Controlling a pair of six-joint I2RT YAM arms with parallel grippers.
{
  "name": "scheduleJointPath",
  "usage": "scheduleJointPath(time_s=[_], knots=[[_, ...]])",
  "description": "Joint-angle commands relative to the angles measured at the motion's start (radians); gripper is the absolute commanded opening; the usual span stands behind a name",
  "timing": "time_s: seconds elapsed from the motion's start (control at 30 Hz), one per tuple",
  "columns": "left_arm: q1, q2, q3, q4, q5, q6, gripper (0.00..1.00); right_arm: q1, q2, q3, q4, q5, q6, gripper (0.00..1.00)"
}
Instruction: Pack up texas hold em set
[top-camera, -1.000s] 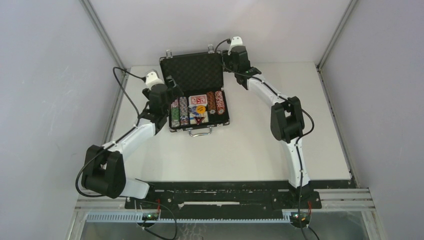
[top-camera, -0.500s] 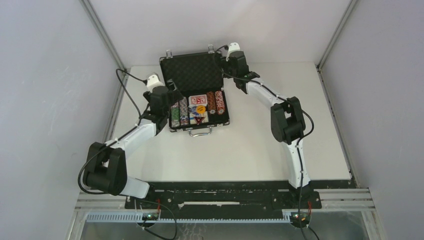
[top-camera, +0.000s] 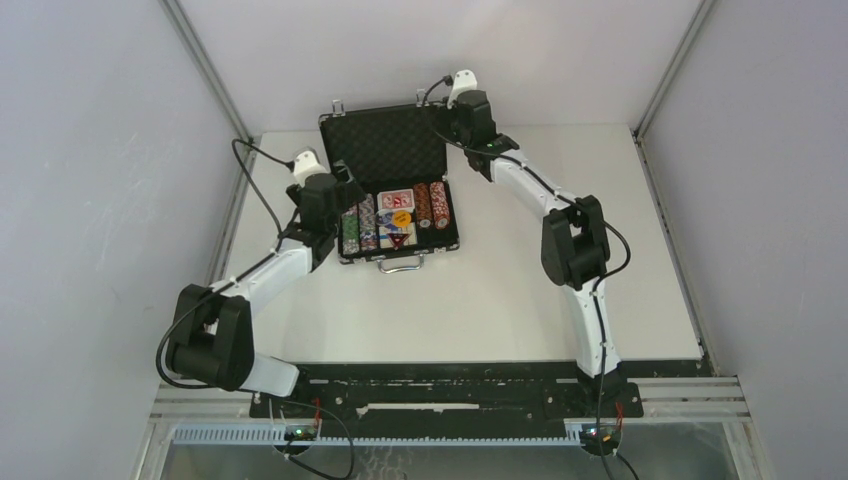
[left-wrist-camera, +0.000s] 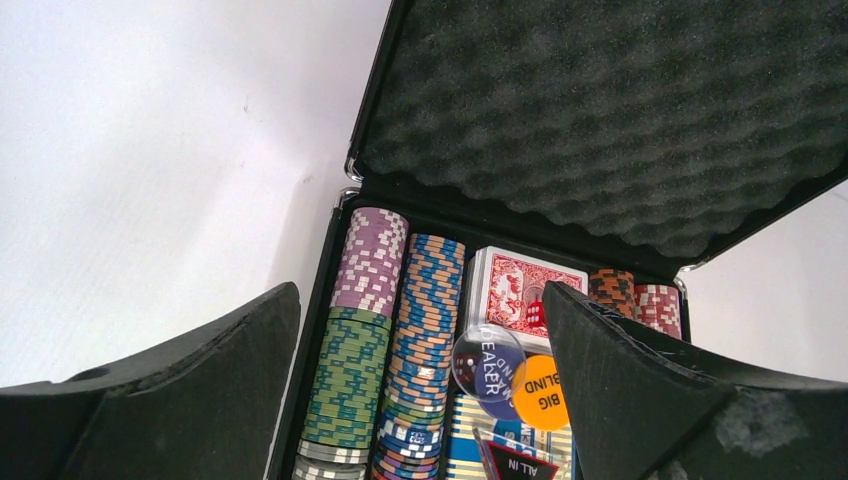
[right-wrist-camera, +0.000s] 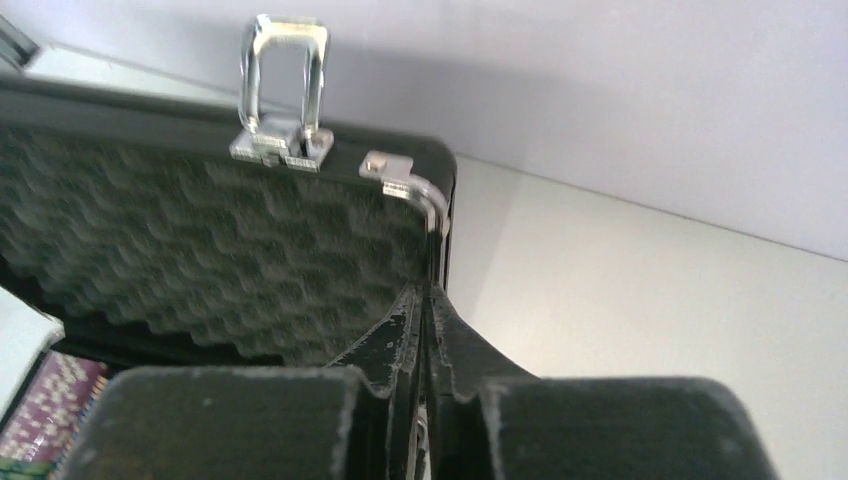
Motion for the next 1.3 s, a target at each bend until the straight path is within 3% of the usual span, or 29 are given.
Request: scheduleJointPath(time_s=[0.0, 0.1, 0.17, 0.33, 0.43, 0.63, 0.7, 0.8, 0.97, 1.1, 1.27], knots=[[0.011, -0.041, -0.029, 0.022, -0.008, 0.001, 0.95, 0.005, -0.024, 0.020, 0.048, 0.002, -0.007, 0.07], [0.013, -0.051, -0.039, 0.024, -0.002, -0.004, 0.95, 0.021, -0.058, -0.058, 0.080, 0.023, -0.019, 0.00], [0.014, -0.062, -0.048, 0.025, 0.001, -0.006, 0.95, 0.028, -0.073, -0.094, 0.092, 0.030, -0.021, 0.02], [0.014, -0.091, -0.061, 0.022, 0.001, -0.002, 0.95, 0.030, -0.092, -0.112, 0.107, 0.026, -0.008, 0.36], [0.014, -0.098, -0.061, 0.017, -0.002, 0.002, 0.95, 0.029, -0.071, -0.071, 0.098, 0.024, -0.007, 0.40], [0.015, -0.152, -0.098, -0.019, -0.005, -0.008, 0.95, 0.018, 0.037, 0.069, 0.061, 0.037, -0.017, 0.35], [0.015, -0.170, -0.119, -0.022, -0.008, -0.013, 0.95, 0.009, 0.063, 0.098, 0.055, 0.031, -0.005, 0.29], [0.015, -0.179, -0.139, -0.030, -0.015, -0.015, 0.95, -0.002, 0.068, 0.091, 0.068, 0.015, 0.010, 0.21], [0.015, -0.161, -0.143, -0.032, -0.015, -0.016, 0.95, -0.005, 0.059, 0.073, 0.076, 0.000, 0.005, 0.18], [0.015, -0.150, -0.140, -0.029, -0.001, -0.018, 0.95, -0.008, 0.052, 0.053, 0.091, -0.009, 0.002, 0.00], [0.016, -0.148, -0.147, -0.027, -0.004, -0.014, 0.94, -0.003, 0.045, 0.035, 0.092, -0.012, 0.004, 0.00]])
